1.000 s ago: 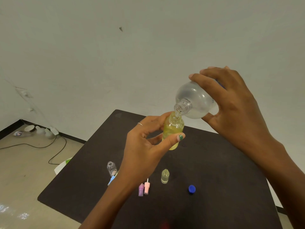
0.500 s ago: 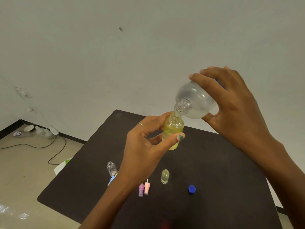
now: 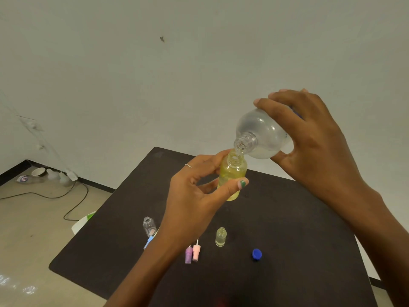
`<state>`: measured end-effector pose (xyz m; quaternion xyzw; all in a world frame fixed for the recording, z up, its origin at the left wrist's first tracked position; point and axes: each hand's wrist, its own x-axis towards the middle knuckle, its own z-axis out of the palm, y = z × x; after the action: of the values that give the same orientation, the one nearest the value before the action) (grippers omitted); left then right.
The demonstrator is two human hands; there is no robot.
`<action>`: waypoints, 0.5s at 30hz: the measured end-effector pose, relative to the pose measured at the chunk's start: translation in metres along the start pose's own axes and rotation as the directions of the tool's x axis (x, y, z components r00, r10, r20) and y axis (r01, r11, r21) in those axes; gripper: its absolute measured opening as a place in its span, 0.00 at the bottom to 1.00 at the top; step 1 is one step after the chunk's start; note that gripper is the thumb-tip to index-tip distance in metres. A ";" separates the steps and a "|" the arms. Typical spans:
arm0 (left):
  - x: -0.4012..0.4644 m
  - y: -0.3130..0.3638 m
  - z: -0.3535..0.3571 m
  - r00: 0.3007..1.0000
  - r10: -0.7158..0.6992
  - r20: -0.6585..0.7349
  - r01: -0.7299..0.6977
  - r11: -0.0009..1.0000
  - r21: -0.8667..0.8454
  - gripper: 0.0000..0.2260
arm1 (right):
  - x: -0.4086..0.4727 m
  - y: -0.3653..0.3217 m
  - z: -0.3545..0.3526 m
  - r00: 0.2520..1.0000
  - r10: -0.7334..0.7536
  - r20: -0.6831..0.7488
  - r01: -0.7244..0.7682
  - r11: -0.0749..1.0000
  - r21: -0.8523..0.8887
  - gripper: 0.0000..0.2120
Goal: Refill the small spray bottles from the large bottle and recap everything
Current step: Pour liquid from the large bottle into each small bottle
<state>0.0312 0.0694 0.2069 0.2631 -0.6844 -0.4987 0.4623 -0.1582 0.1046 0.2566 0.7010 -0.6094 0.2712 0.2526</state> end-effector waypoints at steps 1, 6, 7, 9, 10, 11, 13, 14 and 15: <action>0.000 0.000 0.000 1.000 0.001 -0.001 -0.001 1.000 0.004 0.17 | 0.000 0.000 0.000 1.000 0.000 0.002 0.000 1.000 0.000 0.29; 0.000 0.000 0.000 1.000 0.001 -0.006 -0.001 1.000 0.013 0.17 | 0.000 0.000 0.000 1.000 0.000 -0.001 0.000 1.000 0.000 0.29; 0.000 0.000 0.000 1.000 0.002 -0.007 -0.002 1.000 0.011 0.17 | 0.001 0.000 0.000 1.000 0.000 -0.004 0.000 1.000 0.001 0.29; 0.000 0.000 0.000 1.000 0.003 -0.004 -0.003 1.000 0.008 0.17 | 0.001 0.000 0.000 1.000 -0.003 -0.008 0.003 1.000 0.002 0.29; 0.000 0.001 0.000 1.000 0.004 -0.003 -0.004 1.000 0.007 0.17 | 0.001 0.000 0.000 1.000 -0.005 -0.008 0.005 1.000 0.001 0.29; 0.000 0.001 0.000 1.000 0.004 -0.003 -0.004 1.000 0.006 0.17 | 0.001 0.000 0.000 1.000 -0.005 -0.006 0.005 1.000 0.001 0.29; 0.000 0.000 -0.001 1.000 0.004 -0.005 -0.004 1.000 0.009 0.17 | 0.000 -0.001 0.000 1.000 -0.001 -0.001 0.001 1.000 0.001 0.30; 0.000 0.000 -0.001 1.000 0.004 -0.005 -0.004 1.000 0.009 0.17 | 0.001 -0.001 0.000 1.000 0.000 0.000 0.000 1.000 0.001 0.30; 0.000 0.000 -0.001 1.000 0.004 -0.005 -0.004 1.000 0.010 0.17 | 0.001 -0.001 0.000 1.000 -0.001 -0.001 0.001 1.000 0.000 0.30</action>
<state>0.0317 0.0690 0.2070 0.2651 -0.6862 -0.4937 0.4638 -0.1574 0.1044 0.2571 0.7012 -0.6089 0.2715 0.2528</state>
